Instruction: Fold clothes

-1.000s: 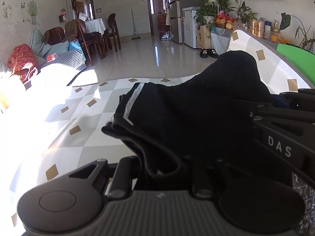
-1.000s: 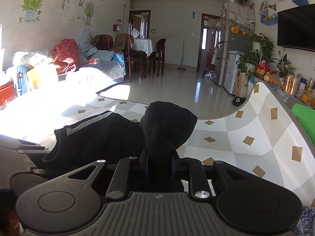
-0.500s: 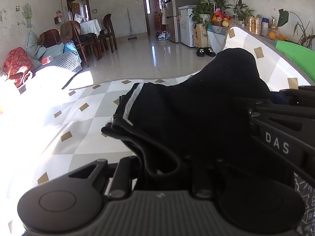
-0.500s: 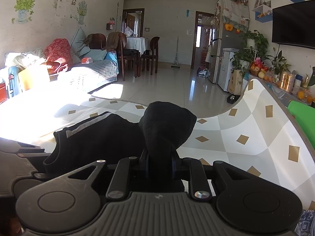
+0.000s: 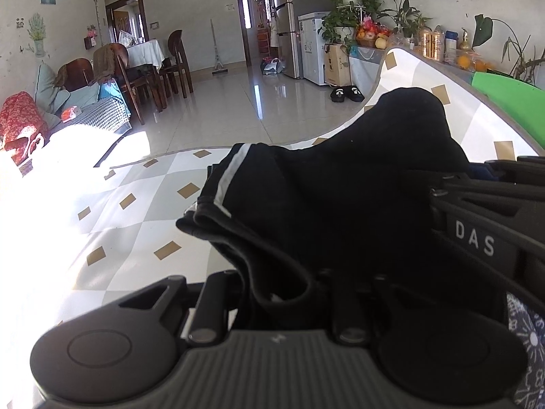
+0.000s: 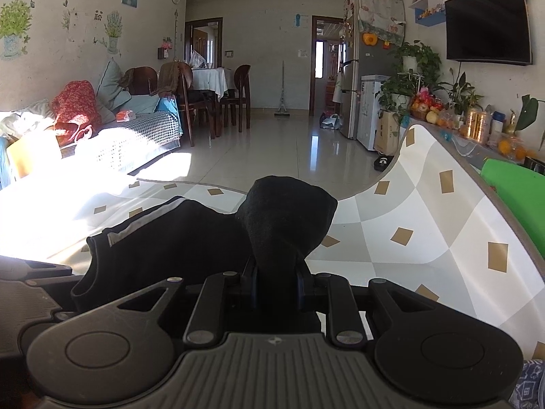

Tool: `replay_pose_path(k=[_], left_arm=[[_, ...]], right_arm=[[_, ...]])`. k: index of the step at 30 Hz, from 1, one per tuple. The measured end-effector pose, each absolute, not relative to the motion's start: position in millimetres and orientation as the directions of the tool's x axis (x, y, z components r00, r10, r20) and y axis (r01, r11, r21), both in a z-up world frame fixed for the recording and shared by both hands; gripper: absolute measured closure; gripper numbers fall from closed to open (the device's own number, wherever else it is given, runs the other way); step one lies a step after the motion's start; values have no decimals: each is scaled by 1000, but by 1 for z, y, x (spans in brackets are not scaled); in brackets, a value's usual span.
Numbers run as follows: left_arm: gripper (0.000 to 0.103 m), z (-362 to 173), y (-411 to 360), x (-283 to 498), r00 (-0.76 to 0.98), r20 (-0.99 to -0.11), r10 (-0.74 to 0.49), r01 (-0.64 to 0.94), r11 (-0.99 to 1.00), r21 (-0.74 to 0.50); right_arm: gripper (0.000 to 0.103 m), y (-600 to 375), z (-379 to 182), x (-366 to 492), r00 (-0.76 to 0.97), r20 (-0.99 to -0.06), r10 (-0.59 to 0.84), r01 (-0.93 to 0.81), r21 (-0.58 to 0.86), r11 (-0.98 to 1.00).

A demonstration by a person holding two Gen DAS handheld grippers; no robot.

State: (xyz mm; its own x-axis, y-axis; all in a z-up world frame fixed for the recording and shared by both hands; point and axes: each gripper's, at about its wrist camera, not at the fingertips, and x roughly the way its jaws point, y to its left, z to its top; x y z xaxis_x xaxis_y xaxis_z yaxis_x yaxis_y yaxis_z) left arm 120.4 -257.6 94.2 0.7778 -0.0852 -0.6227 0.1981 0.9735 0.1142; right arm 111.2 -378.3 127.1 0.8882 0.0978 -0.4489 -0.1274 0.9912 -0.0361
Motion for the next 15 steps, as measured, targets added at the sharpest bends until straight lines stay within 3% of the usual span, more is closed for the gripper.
replay_pose_path(k=[15], left_arm=[[85,81,-281,152,774,-626,-93,218,968,126]], right_arm=[[83,-399,118,138,890,-450,70,-77,1,997]])
